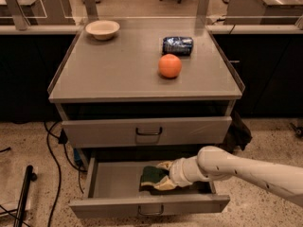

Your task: Place sponge into middle drawer

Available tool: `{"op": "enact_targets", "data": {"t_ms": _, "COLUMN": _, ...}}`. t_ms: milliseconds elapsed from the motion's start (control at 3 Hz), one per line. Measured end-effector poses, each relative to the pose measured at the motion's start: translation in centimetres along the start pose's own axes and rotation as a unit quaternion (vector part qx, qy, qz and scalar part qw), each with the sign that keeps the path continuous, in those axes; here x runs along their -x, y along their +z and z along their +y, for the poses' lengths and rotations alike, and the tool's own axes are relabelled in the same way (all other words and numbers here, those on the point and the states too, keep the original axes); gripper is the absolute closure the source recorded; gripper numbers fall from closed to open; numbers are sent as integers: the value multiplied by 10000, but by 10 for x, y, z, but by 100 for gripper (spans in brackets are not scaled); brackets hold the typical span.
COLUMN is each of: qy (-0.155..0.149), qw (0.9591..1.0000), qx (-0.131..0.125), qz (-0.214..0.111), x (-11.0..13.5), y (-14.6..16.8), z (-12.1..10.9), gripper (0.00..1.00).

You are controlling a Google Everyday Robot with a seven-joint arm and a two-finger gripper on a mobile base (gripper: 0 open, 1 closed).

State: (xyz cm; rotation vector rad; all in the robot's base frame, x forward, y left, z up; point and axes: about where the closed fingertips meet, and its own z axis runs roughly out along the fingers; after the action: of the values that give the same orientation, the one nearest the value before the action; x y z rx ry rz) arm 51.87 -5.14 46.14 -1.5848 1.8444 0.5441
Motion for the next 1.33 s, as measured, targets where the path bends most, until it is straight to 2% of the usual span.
{"op": "enact_targets", "data": {"t_ms": 667, "qy": 126, "qw": 9990, "qx": 140, "qz": -407, "x": -29, "y": 50, "z": -26, "gripper": 100}}
{"op": "enact_targets", "data": {"t_ms": 1333, "qy": 53, "qw": 9993, "qx": 184, "qz": -332, "x": -31, "y": 69, "z": -31, "gripper": 100}}
